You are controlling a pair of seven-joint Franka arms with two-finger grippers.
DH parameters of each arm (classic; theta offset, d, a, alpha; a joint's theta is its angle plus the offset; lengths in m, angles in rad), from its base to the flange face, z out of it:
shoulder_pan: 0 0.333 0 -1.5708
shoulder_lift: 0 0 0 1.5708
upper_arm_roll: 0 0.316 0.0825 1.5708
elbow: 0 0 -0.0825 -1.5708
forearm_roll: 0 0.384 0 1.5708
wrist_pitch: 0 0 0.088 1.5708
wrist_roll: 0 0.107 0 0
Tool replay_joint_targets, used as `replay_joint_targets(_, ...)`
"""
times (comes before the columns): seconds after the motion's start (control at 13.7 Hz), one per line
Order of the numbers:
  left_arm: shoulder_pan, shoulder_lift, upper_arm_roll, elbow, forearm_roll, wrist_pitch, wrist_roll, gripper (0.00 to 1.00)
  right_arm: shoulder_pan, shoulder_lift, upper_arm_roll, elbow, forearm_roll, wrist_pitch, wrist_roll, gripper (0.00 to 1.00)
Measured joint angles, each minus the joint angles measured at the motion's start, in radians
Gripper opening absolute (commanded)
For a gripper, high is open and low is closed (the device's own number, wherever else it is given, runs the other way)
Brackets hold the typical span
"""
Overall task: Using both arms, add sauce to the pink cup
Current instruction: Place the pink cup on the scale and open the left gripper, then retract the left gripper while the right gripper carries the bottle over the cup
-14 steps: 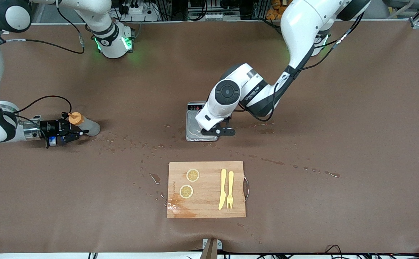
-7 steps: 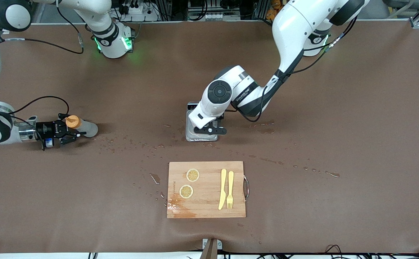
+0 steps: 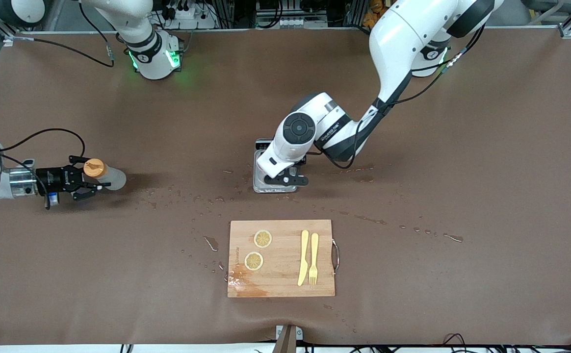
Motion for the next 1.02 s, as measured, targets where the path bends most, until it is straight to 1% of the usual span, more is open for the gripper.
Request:
replay_joint_targets(0.22, 0.003, -0.017, 0.000, 0.024, 0.000, 0.002, 0.000, 1.00, 0.043, -0.047, 0.000, 0.000, -0.020, 0.010, 0.073, 0.54)
replay_joint_targets(0.37, 0.024, -0.061, 0.002, 0.035, 0.000, 0.003, 0.000, 1.00, 0.076, -0.080, 0.000, 0.001, -0.059, 0.032, 0.120, 0.54)
replay_joint_targets(0.73, 0.175, -0.248, 0.007, 0.038, 0.000, -0.074, 0.006, 1.00, 0.165, -0.168, 0.001, 0.002, -0.110, 0.070, 0.271, 0.54)
replay_joint_targets(1.02, 0.291, -0.327, 0.008, 0.034, 0.000, -0.131, 0.052, 1.00, 0.279, -0.208, 0.003, 0.002, -0.127, 0.129, 0.445, 0.54)
